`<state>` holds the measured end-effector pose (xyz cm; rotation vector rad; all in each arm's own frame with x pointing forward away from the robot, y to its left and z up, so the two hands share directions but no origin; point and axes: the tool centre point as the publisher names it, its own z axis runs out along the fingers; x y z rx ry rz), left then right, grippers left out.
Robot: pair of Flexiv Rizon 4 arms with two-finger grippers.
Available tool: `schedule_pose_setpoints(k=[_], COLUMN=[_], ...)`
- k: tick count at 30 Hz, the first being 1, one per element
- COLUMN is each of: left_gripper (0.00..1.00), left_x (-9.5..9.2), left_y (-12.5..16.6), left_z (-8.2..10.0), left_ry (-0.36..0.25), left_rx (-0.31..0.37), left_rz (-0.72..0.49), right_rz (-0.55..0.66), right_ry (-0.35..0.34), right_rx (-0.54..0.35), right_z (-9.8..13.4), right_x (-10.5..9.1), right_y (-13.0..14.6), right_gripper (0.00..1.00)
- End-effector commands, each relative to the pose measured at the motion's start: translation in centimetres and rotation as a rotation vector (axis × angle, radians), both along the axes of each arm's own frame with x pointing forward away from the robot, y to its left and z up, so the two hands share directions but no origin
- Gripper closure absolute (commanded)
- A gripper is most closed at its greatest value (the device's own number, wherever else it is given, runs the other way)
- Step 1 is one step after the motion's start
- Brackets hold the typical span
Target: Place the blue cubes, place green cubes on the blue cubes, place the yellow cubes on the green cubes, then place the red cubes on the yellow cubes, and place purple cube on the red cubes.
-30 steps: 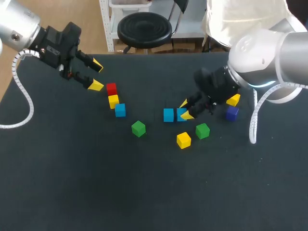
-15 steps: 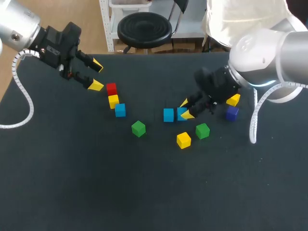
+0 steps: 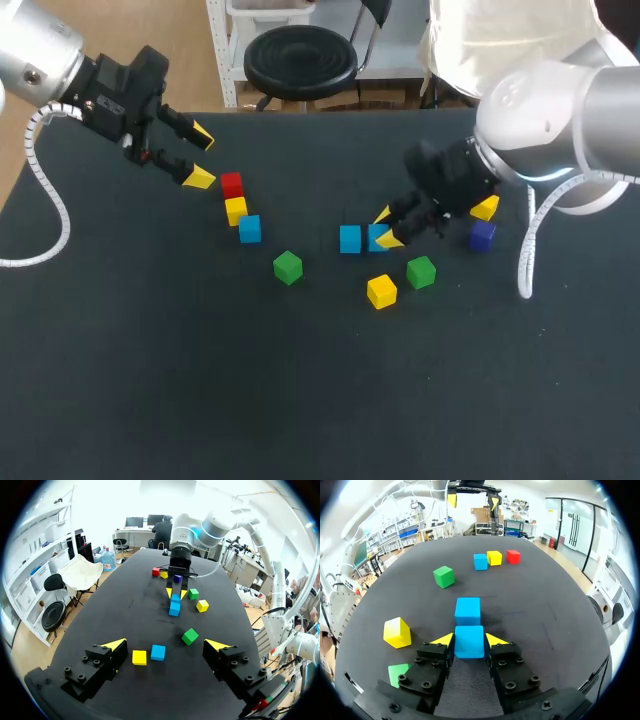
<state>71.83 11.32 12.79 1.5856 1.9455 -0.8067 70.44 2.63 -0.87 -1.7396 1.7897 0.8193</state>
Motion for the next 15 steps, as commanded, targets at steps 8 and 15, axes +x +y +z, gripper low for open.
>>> schedule_pose_setpoints(k=[8,15], left_gripper=[0.00,0.00], left_x=[-0.08,-0.08], left_y=[0.05,0.05], left_z=[-0.07,-0.07], left_ry=[-0.003,-0.003], left_rx=[-0.003,-0.003], left_rz=[0.000,0.000], right_rz=[0.000,0.001], right_ry=[0.005,-0.005], right_rx=[0.002,0.001], right_z=[0.06,0.38], right_x=[0.01,-0.23], right_y=[-0.09,-0.07], right_gripper=[0.61,1.00])
